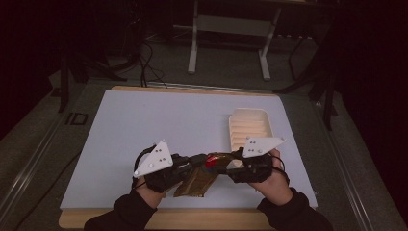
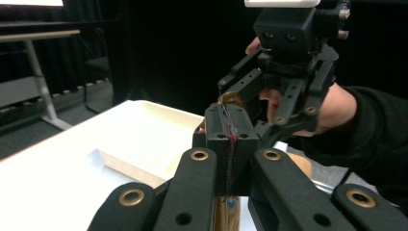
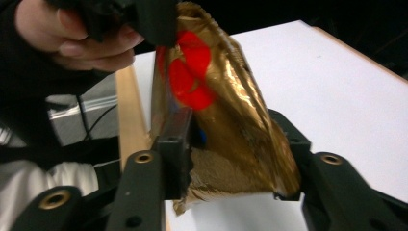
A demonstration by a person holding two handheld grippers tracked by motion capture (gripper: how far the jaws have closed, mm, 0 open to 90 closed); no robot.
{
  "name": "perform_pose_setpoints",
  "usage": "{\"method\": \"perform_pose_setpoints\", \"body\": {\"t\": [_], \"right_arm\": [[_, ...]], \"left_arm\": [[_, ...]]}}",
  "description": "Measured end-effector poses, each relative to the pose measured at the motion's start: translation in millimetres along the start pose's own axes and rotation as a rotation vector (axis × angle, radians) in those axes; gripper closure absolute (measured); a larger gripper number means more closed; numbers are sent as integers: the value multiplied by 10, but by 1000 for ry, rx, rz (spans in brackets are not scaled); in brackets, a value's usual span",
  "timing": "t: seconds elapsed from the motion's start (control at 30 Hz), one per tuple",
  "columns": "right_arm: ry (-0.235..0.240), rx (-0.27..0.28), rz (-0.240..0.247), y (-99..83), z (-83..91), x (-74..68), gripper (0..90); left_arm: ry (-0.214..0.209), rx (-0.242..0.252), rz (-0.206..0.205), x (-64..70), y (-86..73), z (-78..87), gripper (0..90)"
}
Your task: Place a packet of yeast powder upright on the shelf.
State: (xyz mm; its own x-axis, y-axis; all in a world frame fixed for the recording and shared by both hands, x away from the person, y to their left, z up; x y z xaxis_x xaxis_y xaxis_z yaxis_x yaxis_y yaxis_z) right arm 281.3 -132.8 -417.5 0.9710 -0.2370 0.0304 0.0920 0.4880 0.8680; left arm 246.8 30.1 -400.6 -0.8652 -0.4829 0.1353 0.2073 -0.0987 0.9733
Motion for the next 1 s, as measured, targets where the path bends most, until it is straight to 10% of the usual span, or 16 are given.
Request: {"method": "perform_pose_setpoints", "body": {"t": [0.6, 1.0], "right_arm": [[64, -67, 99, 83, 81, 24, 801], [-38, -40, 122, 268, 390, 206, 812]], "left_arm": [[-13, -2, 54, -88, 26, 13, 872], [1, 47, 113, -214, 53, 167, 304]]}}
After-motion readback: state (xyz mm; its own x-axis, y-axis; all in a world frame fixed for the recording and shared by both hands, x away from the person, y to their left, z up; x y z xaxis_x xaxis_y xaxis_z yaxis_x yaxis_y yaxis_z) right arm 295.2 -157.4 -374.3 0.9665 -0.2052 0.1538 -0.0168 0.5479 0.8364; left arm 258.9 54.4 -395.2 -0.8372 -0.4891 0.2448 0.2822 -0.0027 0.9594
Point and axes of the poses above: each handheld gripper's, and its own axes: z roughly backward along the jaws, y roughly out of its top, x roughly to its right, the point moved 6 cm from there along -z, roughly forward along the jaws, and after that the axes turned 5 degrees about z, right-handed, at the moved point
